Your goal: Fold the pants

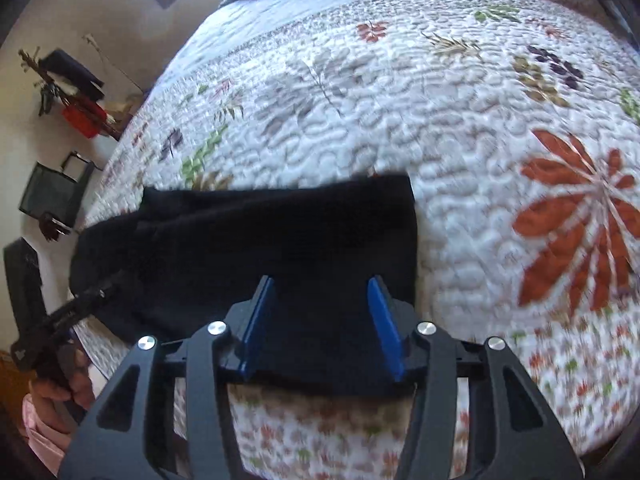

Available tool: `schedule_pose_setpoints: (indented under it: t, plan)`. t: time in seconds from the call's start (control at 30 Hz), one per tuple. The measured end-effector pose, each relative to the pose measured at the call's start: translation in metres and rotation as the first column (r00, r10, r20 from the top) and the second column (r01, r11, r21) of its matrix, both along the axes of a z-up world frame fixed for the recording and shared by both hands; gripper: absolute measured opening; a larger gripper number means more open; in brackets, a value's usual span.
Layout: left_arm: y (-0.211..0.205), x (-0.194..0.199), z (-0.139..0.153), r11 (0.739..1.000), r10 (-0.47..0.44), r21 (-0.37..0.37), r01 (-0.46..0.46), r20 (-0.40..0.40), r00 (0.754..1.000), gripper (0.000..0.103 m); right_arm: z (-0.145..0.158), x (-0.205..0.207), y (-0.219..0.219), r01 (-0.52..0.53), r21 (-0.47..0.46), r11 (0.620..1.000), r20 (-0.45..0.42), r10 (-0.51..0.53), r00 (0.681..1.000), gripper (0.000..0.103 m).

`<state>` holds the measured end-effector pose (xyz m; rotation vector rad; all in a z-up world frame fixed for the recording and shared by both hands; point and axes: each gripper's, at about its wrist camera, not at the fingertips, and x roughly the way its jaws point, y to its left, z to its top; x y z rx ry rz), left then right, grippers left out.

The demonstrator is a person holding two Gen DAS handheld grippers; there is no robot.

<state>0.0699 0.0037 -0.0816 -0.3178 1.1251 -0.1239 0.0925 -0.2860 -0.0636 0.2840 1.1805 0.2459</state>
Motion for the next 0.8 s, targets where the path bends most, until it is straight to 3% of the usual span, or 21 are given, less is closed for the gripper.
schedule_pose_setpoints:
  t: [0.17, 0.2, 0.27, 0.37, 0.47, 0.57, 0.7, 0.8]
  plan:
    - [-0.002, -0.012, -0.031, 0.999, -0.009, 0.049, 0.011, -0.058, 0.998, 0.063, -0.028, -0.023, 0.009, 0.003, -0.03, 1.0, -0.041, -0.005, 0.999, 0.047]
    - [-0.003, -0.013, -0.033, 0.998, -0.019, 0.067, 0.021, -0.032, 0.999, 0.064, -0.032, -0.022, 0.011, 0.002, -0.038, 0.999, -0.041, -0.004, 0.999, 0.047]
    - [-0.006, -0.014, -0.027, 0.995, -0.04, 0.091, 0.042, -0.025, 0.999, 0.063, -0.031, -0.02, 0.013, -0.005, -0.055, 0.998, -0.041, 0.003, 0.999, 0.047]
    - [0.005, -0.017, -0.014, 0.998, -0.026, 0.055, 0.027, -0.022, 0.999, 0.063, -0.015, -0.024, 0.011, 0.001, -0.032, 0.999, -0.007, -0.001, 1.0, 0.048]
    - [0.037, -0.029, 0.005, 1.0, 0.017, 0.026, -0.017, 0.007, 1.0, 0.067, -0.001, -0.035, 0.009, 0.0, -0.018, 1.0, 0.027, 0.0, 1.0, 0.05]
    - [0.096, -0.042, 0.016, 0.99, 0.14, 0.02, -0.14, 0.02, 0.99, 0.069, 0.004, -0.046, 0.01, -0.004, -0.029, 1.0, 0.039, 0.005, 0.999, 0.053]
    - [0.191, -0.056, 0.006, 0.937, 0.349, 0.017, -0.349, -0.043, 0.936, 0.068, 0.005, -0.051, 0.016, -0.014, 0.0, 1.0, 0.05, 0.014, 0.999, 0.053]
    - [0.241, -0.064, -0.008, 0.894, 0.438, -0.06, -0.444, -0.092, 0.894, 0.068, 0.006, -0.048, 0.031, -0.04, -0.011, 0.999, 0.051, 0.041, 0.998, 0.053]
